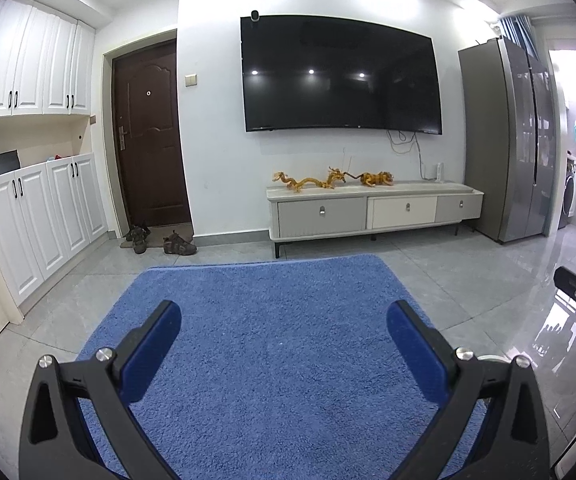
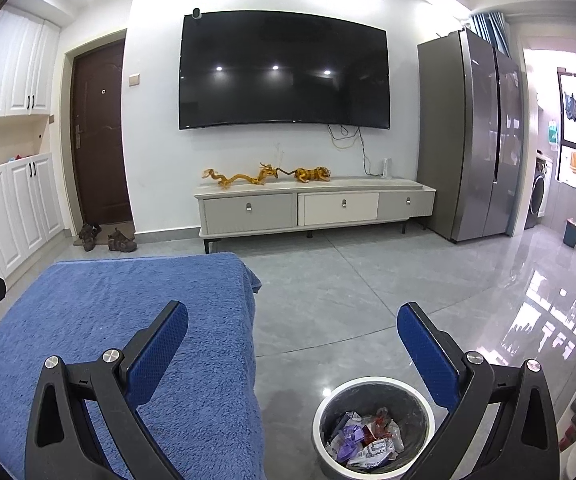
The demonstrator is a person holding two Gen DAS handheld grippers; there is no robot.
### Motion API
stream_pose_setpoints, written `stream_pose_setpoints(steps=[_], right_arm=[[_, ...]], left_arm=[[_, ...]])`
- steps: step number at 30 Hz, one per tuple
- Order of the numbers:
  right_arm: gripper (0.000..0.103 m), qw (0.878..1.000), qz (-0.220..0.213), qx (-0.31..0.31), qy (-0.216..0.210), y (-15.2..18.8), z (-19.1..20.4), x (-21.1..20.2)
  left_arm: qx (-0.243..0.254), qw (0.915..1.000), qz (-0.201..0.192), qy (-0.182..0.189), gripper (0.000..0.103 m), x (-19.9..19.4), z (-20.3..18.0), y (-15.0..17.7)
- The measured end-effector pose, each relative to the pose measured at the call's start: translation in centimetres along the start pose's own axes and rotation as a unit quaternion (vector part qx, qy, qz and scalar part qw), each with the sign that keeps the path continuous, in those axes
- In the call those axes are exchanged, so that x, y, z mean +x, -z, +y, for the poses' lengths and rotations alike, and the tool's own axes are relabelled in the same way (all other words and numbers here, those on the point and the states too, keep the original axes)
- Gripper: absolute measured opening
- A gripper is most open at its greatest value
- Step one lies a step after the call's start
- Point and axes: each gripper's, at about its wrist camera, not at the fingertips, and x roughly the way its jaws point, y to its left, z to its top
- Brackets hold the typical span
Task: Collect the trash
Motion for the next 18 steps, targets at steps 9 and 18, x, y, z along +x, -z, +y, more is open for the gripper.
stream_pose_setpoints(steps=[9, 18], right_arm=[[0.103, 1.000, -0.007, -0.012, -0.002, -0.2, 0.9, -1.4], [0.103, 1.000, -0.015, -0.023, -0.006, -0.5, 2.0, -3.1]], left_arm=[[-0.011, 0.9999, -0.006, -0.003, 0.103, -1.3, 1.2, -0.1], [-0.020, 0.9997, -0.009, -0.010, 0.103, -3.3, 2.5, 0.0]])
